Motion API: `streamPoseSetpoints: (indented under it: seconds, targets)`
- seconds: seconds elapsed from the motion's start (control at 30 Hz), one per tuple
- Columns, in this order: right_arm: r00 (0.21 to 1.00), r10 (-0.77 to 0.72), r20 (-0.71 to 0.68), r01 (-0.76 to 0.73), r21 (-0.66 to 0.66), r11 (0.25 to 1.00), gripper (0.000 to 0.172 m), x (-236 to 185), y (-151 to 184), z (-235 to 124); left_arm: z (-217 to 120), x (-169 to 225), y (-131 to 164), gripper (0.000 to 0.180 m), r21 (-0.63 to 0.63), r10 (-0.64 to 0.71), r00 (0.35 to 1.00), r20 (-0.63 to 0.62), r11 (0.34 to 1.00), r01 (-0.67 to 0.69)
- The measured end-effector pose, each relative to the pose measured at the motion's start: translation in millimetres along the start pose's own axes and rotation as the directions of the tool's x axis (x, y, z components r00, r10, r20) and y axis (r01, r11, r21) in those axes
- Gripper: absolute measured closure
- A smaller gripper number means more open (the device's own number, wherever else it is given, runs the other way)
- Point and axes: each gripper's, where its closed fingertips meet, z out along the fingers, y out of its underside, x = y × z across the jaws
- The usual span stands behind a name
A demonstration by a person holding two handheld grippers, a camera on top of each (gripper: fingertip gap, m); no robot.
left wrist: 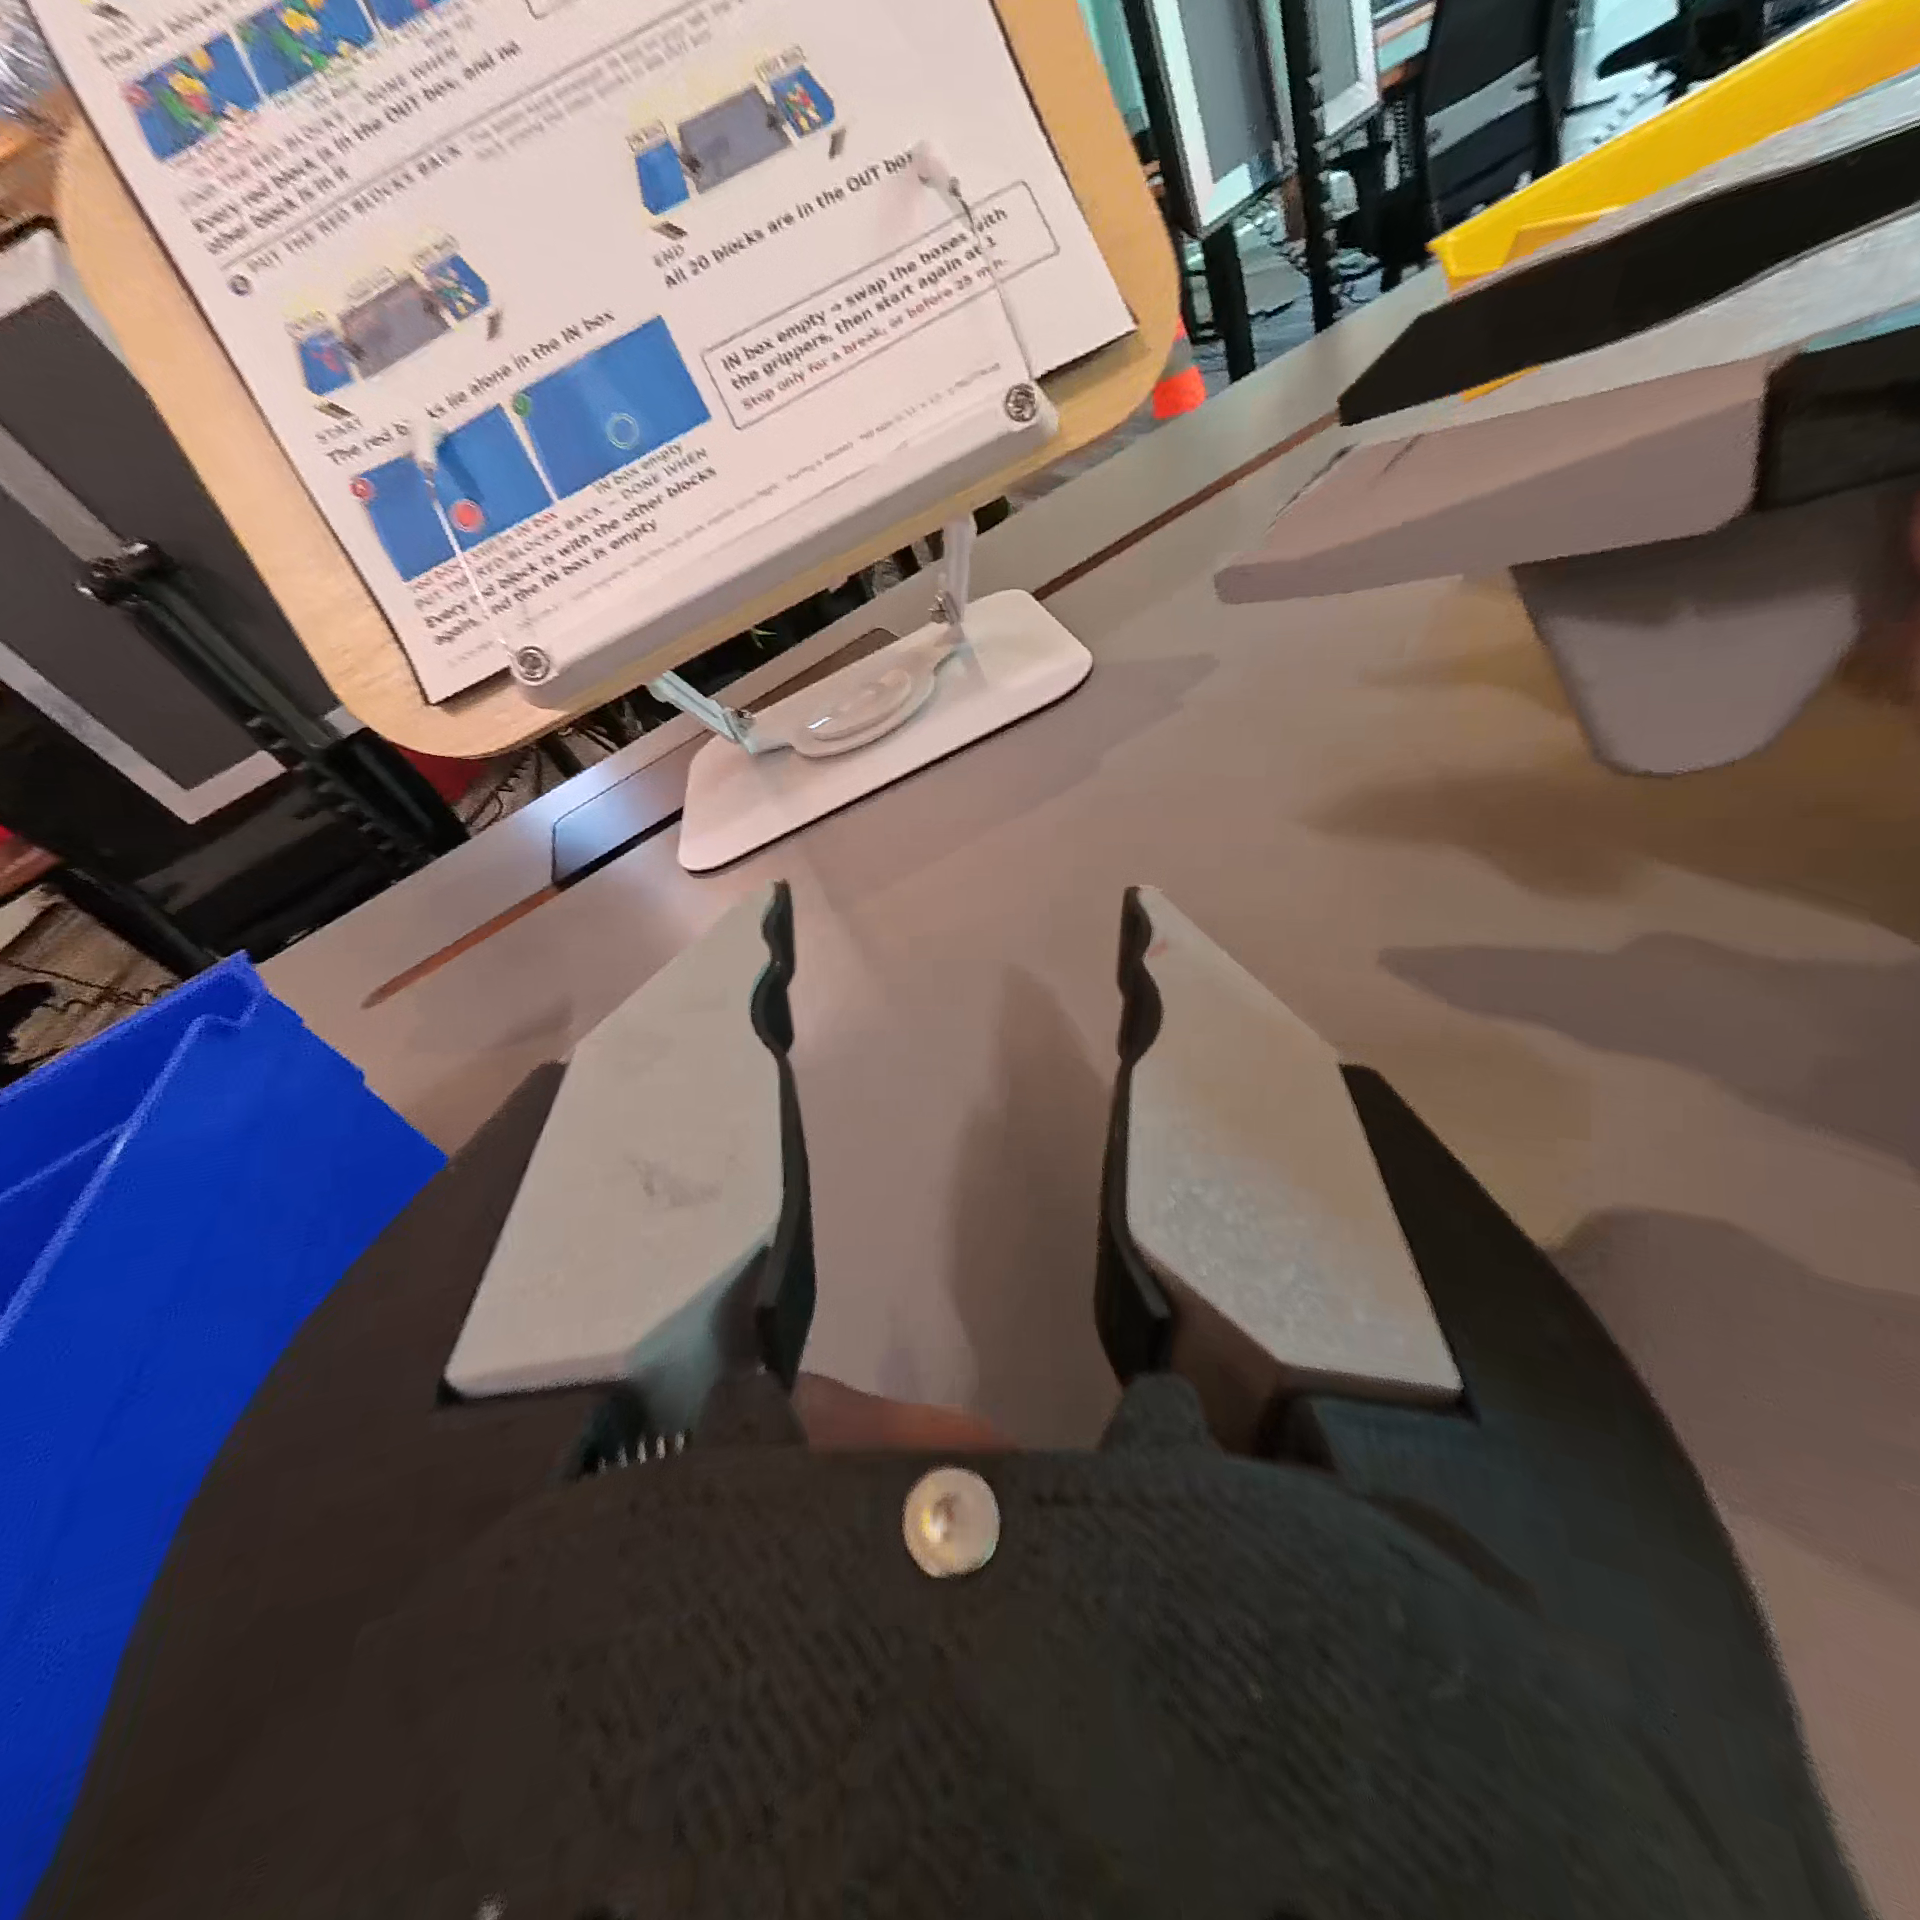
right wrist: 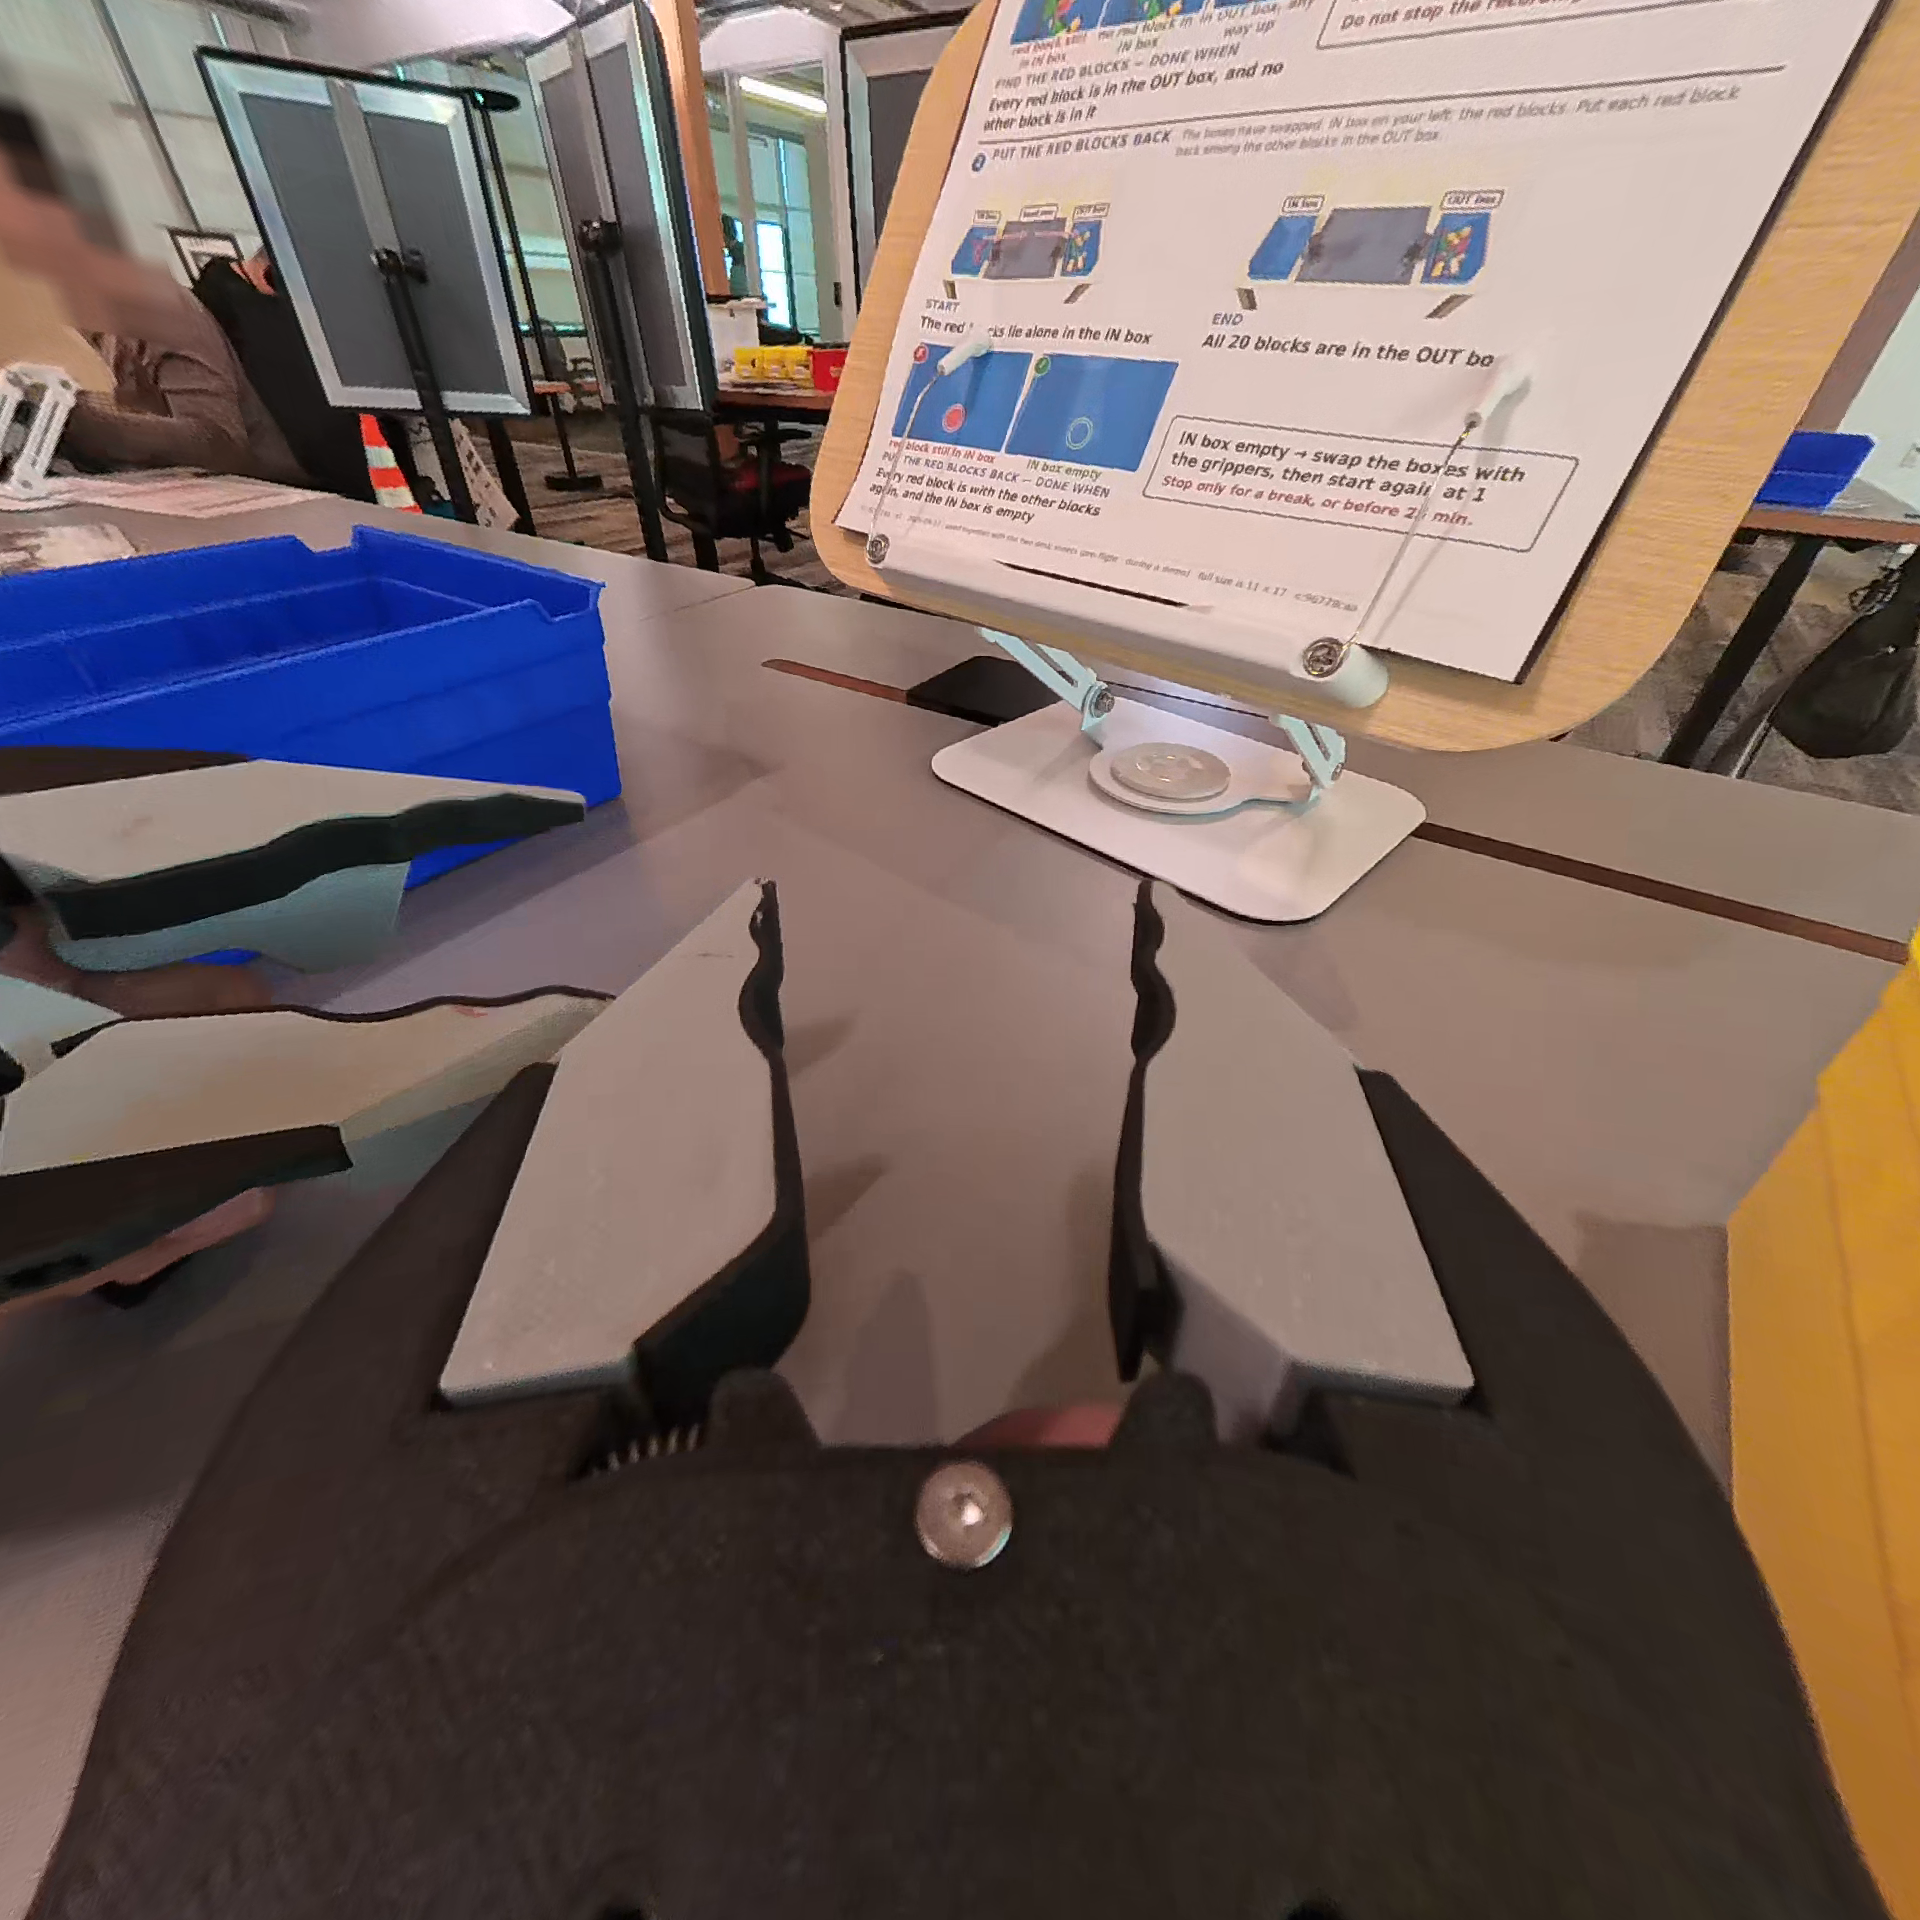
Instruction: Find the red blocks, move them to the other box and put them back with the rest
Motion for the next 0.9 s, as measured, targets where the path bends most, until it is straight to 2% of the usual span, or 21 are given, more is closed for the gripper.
streamPoseSetpoints:
  seconds: [0.2,0.33,0.47,0.77,0.9]
  targets:
    - [0.999,0.013,0.043,-0.013,-0.015,1.0,0.105,-13,-1,0,-1,-6,3,0.116,-0.013,-0.079,0.997,-0.008,0.997,0.079]
    - [0.998,-0.042,0.046,0.045,-0.058,0.997,0.101,-27,6,7,1,-5,7,0.114,-0.044,-0.113,0.993,-0.028,0.993,0.112]
    - [0.994,-0.094,0.061,0.099,-0.078,0.992,0.099,-40,14,15,-2,1,7,0.113,-0.052,-0.106,0.993,-0.048,0.993,0.103]
    - [0.986,-0.034,0.161,0.044,-0.057,0.997,0.1,-61,15,9,-6,16,11,0.109,-0.096,-0.116,0.985,-0.131,0.99,0.104]
    - [0.986,-0.072,0.147,0.08,-0.051,0.995,0.102,-59,14,7,-11,27,12,0.104,-0.115,-0.118,0.978,-0.174,0.988,0.098]
